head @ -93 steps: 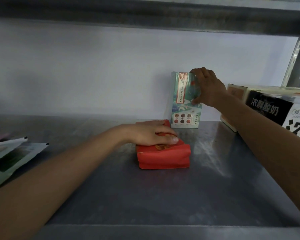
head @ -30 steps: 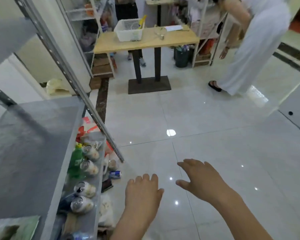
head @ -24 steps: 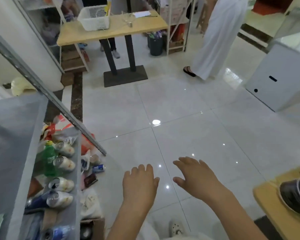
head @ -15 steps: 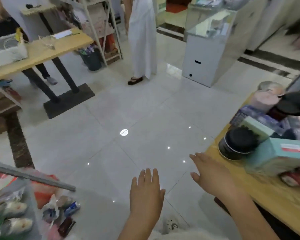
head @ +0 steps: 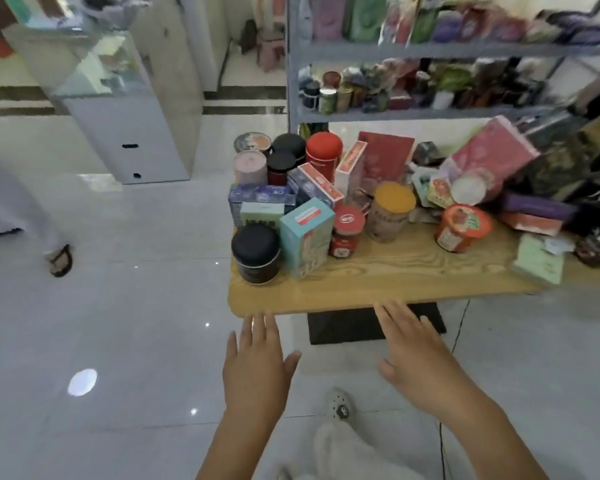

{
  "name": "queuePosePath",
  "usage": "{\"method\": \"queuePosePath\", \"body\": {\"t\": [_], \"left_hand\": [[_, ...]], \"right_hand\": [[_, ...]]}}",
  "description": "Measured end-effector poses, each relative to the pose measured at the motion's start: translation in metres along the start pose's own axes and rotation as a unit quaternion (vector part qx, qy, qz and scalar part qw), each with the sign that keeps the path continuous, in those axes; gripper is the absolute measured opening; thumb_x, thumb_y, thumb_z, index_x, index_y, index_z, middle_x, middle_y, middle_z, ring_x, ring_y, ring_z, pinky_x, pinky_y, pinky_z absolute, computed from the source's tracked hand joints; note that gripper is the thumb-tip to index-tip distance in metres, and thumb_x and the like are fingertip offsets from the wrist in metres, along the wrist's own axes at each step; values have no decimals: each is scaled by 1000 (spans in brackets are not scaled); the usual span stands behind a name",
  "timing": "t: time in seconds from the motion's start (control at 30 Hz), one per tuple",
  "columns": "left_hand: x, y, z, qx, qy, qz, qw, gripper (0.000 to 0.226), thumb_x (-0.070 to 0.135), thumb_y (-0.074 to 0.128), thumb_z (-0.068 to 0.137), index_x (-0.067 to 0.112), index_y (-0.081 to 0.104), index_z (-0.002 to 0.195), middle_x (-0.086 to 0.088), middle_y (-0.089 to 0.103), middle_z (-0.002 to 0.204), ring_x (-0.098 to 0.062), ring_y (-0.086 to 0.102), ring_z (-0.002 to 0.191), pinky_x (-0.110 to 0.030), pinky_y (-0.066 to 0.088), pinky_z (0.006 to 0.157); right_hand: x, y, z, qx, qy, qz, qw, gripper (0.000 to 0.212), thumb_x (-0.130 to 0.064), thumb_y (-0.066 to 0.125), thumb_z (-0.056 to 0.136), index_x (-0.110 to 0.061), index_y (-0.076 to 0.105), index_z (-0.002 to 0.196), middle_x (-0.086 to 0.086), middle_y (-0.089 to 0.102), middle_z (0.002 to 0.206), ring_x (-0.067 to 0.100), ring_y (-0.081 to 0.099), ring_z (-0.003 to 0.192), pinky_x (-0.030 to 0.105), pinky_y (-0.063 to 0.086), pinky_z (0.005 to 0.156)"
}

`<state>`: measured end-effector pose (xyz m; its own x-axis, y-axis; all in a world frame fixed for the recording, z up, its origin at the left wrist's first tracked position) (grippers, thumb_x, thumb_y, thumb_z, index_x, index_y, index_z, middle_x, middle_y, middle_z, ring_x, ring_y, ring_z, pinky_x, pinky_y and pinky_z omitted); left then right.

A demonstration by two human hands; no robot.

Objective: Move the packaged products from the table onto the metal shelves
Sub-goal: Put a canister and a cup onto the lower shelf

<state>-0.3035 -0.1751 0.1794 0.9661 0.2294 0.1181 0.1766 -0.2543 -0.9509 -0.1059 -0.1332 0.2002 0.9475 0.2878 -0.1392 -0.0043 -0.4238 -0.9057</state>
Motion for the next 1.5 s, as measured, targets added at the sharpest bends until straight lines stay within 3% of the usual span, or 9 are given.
{"method": "queuePosePath", "body": {"t": [0.2, 0.53, 0.83, 1.03, 1.1, 1.13, 1.23, 1.37, 1.5], "left_hand": [[118, 6, 33, -24, 90, 25, 995, 80, 62, 22, 96, 15, -10, 152, -3, -12, 160, -22, -10, 148, -39, 1, 119], [291, -3, 118, 11, 117, 32, 993, 83, 63, 24, 95, 14, -14, 152, -3, -14, 160, -21, -10, 148, -38, -1, 120], [302, 10, 199, -46, 77, 60, 994, 85, 60, 29, 96, 12, -16, 151, -5, -18, 159, -23, -15, 147, -41, -1, 119], [309, -10, 293, 47, 99, 19, 994, 103, 59, 53, 87, 9, -9, 151, -8, -14, 158, -28, -8, 147, -44, 7, 119], [311, -8, 325, 22, 102, 30, 994, 110, 60, 56, 84, 13, -19, 149, -7, -23, 157, -27, -16, 146, -43, 0, 119], [310, -4, 340, 9, 100, 37, 994, 114, 60, 59, 82, 15, -21, 149, -6, -25, 156, -27, -17, 146, -42, -1, 119], [306, 3, 371, 11, 106, 29, 994, 129, 58, 78, 63, 14, -4, 152, -9, -6, 160, -29, -1, 148, -48, 7, 117], [302, 25, 386, -43, 89, 31, 995, 134, 62, 72, 67, 25, -33, 142, -9, -28, 155, -31, -20, 145, -55, 0, 115], [306, 25, 391, -14, 54, 26, 998, 128, 56, 72, 70, 31, -30, 143, -11, -21, 157, -37, -13, 145, -64, 12, 109]], "right_hand": [[126, -14, -3, 18, 109, 66, 992, 83, -56, 34, 97, -14, -12, 152, 0, -16, 159, 15, -16, 146, 37, 1, 120], [294, -57, 47, 70, 121, 73, 988, 83, -60, 34, 94, -19, -9, 153, 0, -12, 160, 17, -10, 147, 36, 4, 120], [346, -42, 141, 10, 108, 73, 991, 88, -59, 37, 94, -14, -11, 152, 7, -16, 159, 21, -14, 147, 39, 4, 120], [345, -45, 232, 27, 101, 77, 992, 105, -58, 53, 88, -16, -21, 149, 2, -29, 155, 16, -24, 143, 41, -4, 118], [343, -40, 258, 55, 78, 46, 994, 117, -59, 65, 77, -14, -15, 151, 6, -17, 158, 17, -18, 144, 46, 1, 120], [345, -35, 270, 61, 74, 31, 995, 124, -60, 73, 68, -11, -4, 152, 10, -3, 160, 22, -6, 146, 48, 8, 119], [358, -15, 292, 37, 98, 32, 994, 130, -57, 84, 49, -4, 19, 148, 17, 25, 155, 30, 18, 143, 53, 24, 112], [361, -15, 305, 61, 104, -1, 993, 131, -49, 89, 45, -3, 22, 148, 19, 23, 155, 33, 17, 144, 54, 20, 113], [360, -14, 309, 73, 103, -22, 992, 126, -39, 90, 50, -3, 22, 149, 20, 19, 156, 33, 14, 145, 55, 13, 113]]}}
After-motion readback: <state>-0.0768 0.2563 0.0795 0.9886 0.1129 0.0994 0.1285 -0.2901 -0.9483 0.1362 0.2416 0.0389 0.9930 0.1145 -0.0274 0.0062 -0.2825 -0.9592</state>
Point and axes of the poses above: each hand's wrist, its own z-axis towards the middle knuckle, its own y-axis out of the palm, x = y × z, the point moved 8 cm from there along z, towards the middle knuckle
